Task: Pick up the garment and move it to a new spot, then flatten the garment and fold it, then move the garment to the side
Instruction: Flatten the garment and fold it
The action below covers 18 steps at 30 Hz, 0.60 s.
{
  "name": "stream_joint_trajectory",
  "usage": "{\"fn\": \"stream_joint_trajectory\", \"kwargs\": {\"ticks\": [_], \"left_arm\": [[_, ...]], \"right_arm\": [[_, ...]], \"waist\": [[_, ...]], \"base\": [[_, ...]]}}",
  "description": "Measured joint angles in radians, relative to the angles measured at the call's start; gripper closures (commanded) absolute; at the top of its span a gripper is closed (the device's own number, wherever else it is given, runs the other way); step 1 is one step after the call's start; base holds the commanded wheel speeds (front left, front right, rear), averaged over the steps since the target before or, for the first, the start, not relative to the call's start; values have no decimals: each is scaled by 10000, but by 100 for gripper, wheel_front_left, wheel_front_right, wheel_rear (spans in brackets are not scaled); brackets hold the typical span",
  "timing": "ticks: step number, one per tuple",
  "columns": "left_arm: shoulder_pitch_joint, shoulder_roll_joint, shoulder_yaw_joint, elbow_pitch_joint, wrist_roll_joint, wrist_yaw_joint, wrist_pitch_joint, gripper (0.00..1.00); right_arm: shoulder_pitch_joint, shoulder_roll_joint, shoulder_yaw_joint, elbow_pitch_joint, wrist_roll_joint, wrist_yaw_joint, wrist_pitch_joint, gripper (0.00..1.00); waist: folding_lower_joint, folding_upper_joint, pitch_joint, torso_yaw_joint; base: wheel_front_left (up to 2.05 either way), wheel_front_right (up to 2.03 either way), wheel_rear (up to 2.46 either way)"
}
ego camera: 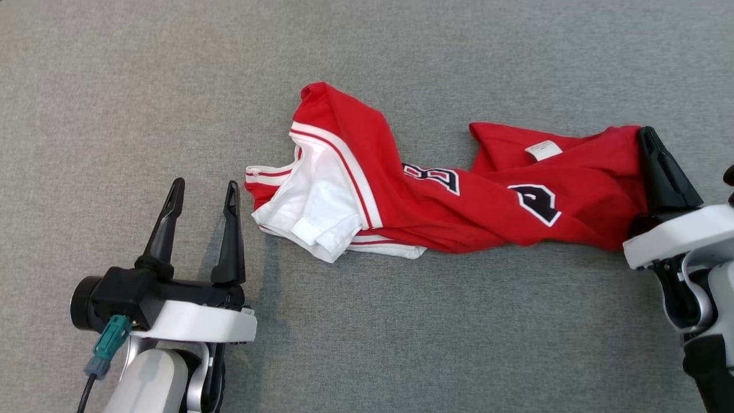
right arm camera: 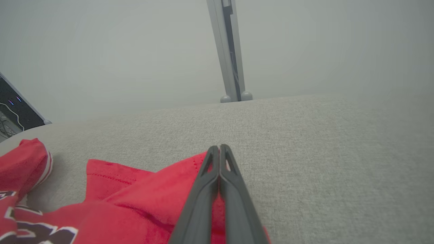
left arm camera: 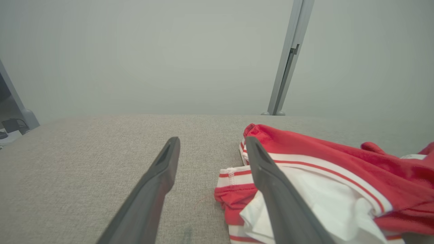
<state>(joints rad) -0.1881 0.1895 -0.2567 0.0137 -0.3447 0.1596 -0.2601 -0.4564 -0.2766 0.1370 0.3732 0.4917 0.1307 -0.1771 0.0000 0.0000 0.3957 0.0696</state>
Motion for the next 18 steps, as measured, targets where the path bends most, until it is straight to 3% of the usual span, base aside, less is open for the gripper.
{"fn": "stream_joint_trajectory", "kwargs": {"ticks": [4,5,6,7,12,18], "left_arm": [[-232,-138,-4,130,42,-105,-2,0],[-273,-153,8,142,67,-144,-2,0],[-287,-173,19,165,100,-182,-4,0],[-289,-205,23,192,102,-198,-4,0],[-295,-288,161,291,230,-282,-13,0],[-185,-311,359,391,359,-328,-13,0]], "right_arm": [[-732,-119,330,1091,330,0,-88,100],[-862,-117,426,1340,380,0,-127,98],[-960,-121,546,1515,449,0,-207,86],[-1046,-130,662,1664,556,0,-276,0],[-1085,-186,1043,1770,709,0,-683,0],[1,-320,499,403,59,0,-823,0]], "waist": [[0,0,276,182],[0,0,319,205],[0,0,346,218],[0,0,351,213],[0,0,218,49],[1,0,-150,-240]], "base": [[0,0,0],[0,0,0],[0,0,0],[0,0,0],[0,0,0],[0,0,0]]}}
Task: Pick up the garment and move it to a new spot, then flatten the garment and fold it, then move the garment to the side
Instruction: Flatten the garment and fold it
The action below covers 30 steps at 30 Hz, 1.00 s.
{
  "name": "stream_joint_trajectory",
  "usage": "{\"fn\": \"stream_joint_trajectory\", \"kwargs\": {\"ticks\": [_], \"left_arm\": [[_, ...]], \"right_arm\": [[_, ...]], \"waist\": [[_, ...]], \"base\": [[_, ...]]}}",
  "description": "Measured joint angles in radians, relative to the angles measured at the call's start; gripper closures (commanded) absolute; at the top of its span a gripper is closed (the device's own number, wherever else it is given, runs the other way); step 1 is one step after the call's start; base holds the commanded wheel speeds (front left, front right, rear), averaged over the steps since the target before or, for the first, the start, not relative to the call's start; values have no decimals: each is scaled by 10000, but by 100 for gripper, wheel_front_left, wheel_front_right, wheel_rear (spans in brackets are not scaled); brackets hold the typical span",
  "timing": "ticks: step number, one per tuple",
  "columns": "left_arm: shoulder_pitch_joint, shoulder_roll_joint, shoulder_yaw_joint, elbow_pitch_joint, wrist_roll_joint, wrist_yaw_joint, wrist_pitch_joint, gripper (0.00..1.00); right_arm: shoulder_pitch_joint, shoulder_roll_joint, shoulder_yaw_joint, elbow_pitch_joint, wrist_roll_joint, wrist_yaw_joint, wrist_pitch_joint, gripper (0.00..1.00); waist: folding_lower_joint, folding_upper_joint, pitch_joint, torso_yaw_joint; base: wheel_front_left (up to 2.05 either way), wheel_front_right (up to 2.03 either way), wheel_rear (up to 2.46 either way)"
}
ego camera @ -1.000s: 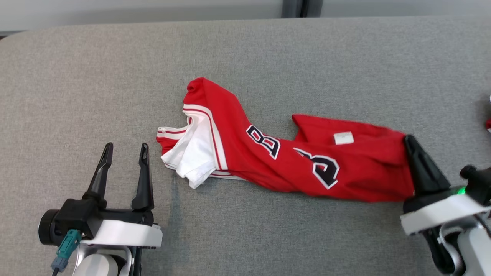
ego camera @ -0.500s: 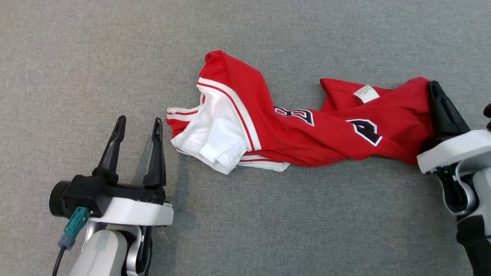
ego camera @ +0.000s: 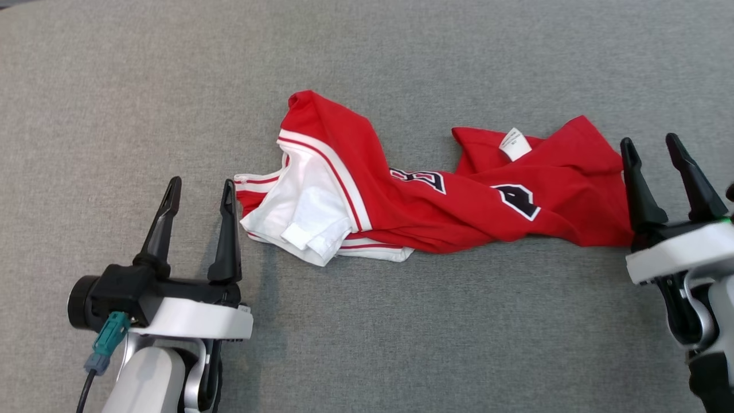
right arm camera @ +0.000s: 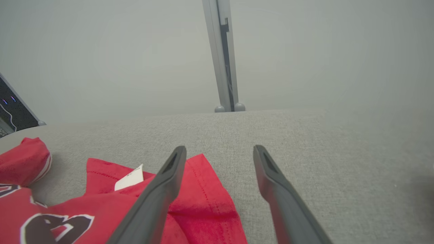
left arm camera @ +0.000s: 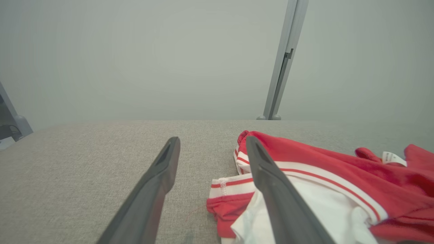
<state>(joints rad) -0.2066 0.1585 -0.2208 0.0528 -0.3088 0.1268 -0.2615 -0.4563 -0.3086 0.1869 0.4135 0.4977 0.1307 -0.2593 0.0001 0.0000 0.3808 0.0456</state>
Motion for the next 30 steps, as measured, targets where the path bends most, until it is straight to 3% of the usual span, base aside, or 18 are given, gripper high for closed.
{"fn": "stream_joint_trajectory", "kwargs": {"ticks": [6,14,30], "left_arm": [[407,113,153,46,98,-23,-2,0],[993,232,272,54,104,35,-2,0],[1382,464,249,-190,84,150,150,0]], "right_arm": [[1947,458,-965,-1816,-1158,0,-25,0],[3887,1143,-1421,-3030,-1889,0,111,0],[4699,1639,-1745,-3921,-2082,0,662,0]], "waist": [[-1,0,-461,-305],[0,0,-1072,-663],[-1,0,-1455,-807]], "base": [[0,0,0],[0,0,0],[0,0,0]]}}
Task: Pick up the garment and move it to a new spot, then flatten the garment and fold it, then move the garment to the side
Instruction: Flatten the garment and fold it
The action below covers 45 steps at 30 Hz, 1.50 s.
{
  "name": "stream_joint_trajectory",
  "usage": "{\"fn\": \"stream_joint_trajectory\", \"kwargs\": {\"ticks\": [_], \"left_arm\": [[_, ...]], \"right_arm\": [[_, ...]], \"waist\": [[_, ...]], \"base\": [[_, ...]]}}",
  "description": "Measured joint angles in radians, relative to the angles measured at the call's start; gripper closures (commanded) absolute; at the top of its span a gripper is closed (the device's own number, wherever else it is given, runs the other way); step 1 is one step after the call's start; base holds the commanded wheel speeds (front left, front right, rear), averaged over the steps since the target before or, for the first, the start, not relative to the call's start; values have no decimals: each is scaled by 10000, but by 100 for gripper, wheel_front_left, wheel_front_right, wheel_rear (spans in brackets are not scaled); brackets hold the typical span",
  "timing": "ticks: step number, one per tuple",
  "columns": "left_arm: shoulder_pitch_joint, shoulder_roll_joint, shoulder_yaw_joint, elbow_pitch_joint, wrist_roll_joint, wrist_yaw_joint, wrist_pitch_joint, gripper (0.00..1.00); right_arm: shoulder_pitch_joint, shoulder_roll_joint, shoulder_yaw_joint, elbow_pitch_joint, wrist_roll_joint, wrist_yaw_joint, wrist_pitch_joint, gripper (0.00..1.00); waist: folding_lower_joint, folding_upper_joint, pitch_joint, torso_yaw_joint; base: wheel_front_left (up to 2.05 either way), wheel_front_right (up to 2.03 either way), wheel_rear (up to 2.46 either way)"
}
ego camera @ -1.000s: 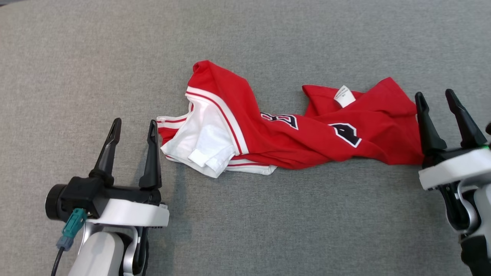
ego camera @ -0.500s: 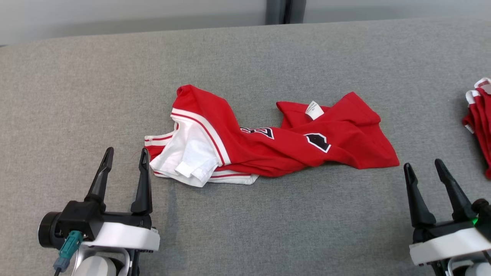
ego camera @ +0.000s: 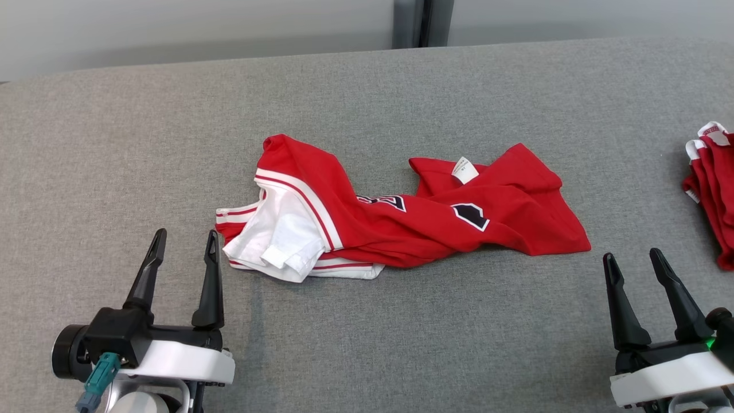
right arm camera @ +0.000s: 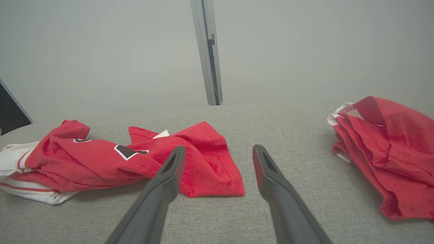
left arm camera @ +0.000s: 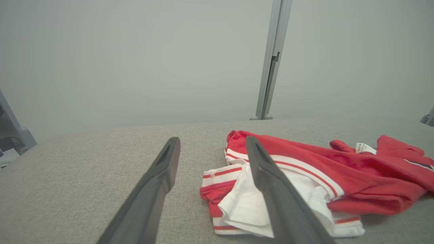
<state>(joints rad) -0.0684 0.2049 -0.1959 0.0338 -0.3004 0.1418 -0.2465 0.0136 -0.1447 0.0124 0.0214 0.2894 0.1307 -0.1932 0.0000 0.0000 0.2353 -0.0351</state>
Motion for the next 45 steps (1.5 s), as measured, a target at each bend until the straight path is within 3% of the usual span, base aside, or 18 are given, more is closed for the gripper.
{"fn": "stream_joint_trajectory", "kwargs": {"ticks": [9,24,25,27,34,45], "left_arm": [[-109,8,-96,-96,-8,2,10,0],[-1043,-161,-334,-23,0,-176,-56,0],[-1066,-182,-332,6,2,-184,-92,0],[-1075,-213,-324,69,2,-188,-98,0],[-1104,-224,-188,180,2,-205,-127,0],[-975,-117,-94,75,15,-173,-138,0]], "right_arm": [[-238,-127,-10,349,163,0,115,0],[-2628,-884,742,3407,1116,0,-4,0],[-2703,-892,851,3536,1214,-2,-17,11],[-2838,-999,1024,3716,1448,-2,-75,100],[-2700,-1127,1342,3315,1791,0,-468,100],[-937,-719,807,802,2174,0,-236,100]], "waist": [[0,0,285,120],[0,0,1712,545],[0,0,1772,592],[0,0,1847,666],[0,0,1716,574],[0,0,1307,63]], "base": [[0,0,0],[0,0,0],[0,0,0],[0,0,0],[0,0,0],[0,0,0]]}}
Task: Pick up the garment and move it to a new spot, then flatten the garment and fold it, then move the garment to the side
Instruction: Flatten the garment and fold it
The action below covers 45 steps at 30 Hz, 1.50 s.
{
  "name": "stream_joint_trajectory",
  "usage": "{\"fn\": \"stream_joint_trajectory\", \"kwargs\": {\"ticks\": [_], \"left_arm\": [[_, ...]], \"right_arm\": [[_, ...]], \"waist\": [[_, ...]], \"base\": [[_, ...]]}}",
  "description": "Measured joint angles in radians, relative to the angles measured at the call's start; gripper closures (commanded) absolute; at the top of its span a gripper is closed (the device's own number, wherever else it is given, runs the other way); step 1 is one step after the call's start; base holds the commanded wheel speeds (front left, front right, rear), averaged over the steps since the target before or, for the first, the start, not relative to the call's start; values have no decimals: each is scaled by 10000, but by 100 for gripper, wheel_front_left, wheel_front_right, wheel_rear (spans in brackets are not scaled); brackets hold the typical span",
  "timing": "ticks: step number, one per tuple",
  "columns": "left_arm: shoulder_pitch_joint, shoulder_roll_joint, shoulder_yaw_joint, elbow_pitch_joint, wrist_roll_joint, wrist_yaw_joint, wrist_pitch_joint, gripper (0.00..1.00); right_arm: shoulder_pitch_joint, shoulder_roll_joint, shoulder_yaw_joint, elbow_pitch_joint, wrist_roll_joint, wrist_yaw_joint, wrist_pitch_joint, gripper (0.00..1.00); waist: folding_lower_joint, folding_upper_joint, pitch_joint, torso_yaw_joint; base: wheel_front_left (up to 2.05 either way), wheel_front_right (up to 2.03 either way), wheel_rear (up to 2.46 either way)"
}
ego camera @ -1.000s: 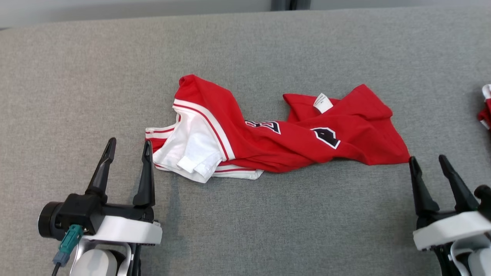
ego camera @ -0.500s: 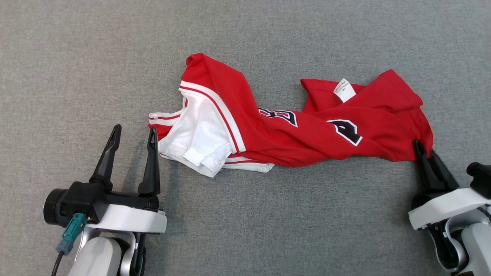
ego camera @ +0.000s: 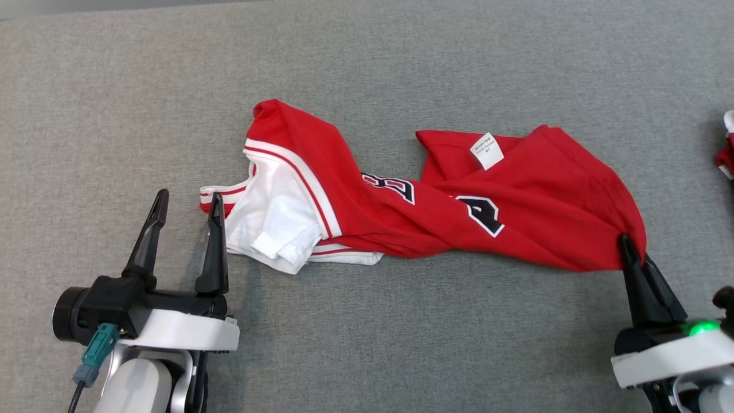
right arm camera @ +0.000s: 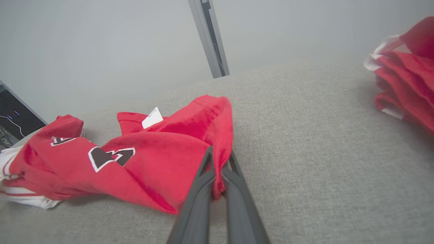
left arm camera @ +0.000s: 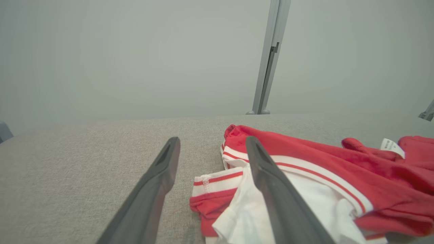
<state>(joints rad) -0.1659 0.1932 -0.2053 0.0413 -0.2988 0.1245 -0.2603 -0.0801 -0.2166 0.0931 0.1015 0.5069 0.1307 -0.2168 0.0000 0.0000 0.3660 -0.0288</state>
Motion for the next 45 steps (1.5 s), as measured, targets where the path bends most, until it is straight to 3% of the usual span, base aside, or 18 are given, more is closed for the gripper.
{"fn": "stream_joint_trajectory", "kwargs": {"ticks": [9,15,23,34,45], "left_arm": [[196,96,15,-102,0,81,0,0],[177,90,-82,-134,2,86,6,0],[85,-21,-244,-136,-2,81,6,0],[-299,-291,-303,-111,-15,-107,0,0],[-710,-679,-151,-123,173,-460,-12,0]], "right_arm": [[1057,328,-219,-1390,1074,0,748,100],[828,437,-176,-2265,3041,-2,1053,100],[-470,35,54,-2491,5283,-2,1198,100],[-2944,-859,443,-1041,6172,-4,928,100],[-5553,-1076,1384,2173,6410,-6,299,100]], "waist": [[0,0,-167,-313],[0,0,-210,-273],[0,0,-84,60],[0,0,601,910],[0,0,1328,1625]], "base": [[0,0,0],[0,0,0],[0,0,0],[0,0,0],[0,0,0]]}}
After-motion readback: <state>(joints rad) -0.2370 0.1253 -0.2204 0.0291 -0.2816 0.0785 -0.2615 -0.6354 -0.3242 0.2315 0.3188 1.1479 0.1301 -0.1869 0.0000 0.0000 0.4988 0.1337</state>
